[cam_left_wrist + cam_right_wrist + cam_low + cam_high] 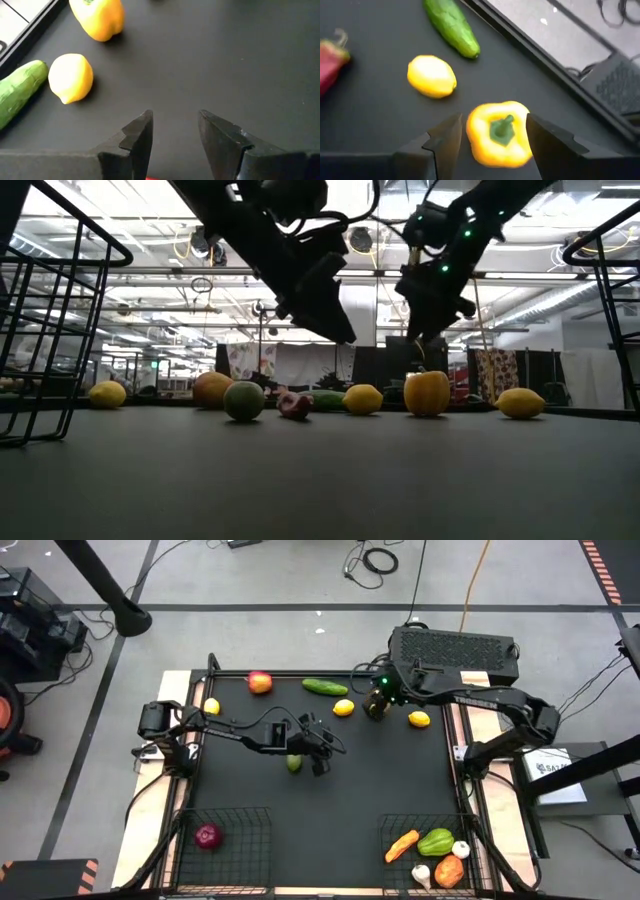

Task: Sort produce into baskets
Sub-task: Put the yellow bell pepper into the right wire basket

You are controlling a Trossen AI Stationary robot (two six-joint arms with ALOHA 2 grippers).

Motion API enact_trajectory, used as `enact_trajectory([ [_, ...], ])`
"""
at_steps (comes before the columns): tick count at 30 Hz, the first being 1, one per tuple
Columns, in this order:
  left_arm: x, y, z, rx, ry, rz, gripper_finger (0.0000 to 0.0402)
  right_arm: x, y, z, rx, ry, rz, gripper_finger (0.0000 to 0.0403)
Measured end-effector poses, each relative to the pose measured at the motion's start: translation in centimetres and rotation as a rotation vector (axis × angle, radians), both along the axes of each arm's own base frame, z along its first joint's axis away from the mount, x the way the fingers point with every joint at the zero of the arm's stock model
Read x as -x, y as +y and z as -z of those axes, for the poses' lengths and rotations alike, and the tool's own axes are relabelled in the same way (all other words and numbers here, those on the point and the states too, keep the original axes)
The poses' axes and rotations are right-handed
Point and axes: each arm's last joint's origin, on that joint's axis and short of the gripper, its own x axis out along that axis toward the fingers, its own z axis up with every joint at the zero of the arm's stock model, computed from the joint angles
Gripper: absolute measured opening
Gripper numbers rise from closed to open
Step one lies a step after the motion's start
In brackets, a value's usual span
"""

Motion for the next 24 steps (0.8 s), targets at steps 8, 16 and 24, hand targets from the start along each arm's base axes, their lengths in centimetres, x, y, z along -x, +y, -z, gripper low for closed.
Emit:
enact_trajectory([
  [8, 0.0, -0.5, 0.0, 0.0, 0.0, 0.013, 0.0164, -1.9, -0.3, 0.8, -0.04, 0.135, 0.109, 0.0212],
  [16, 0.0, -0.7, 0.0, 0.0, 0.0, 0.019, 0.0164, -3.1, -1.3, 3.0, -0.076, 0.2, 0.144, 0.0212],
  [24, 0.0, -0.8, 0.0, 0.012, 0.0, 0.034, 0.0164, -3.3, -1.5, 4.0, -0.093, 0.22, 0.162, 0.0212],
])
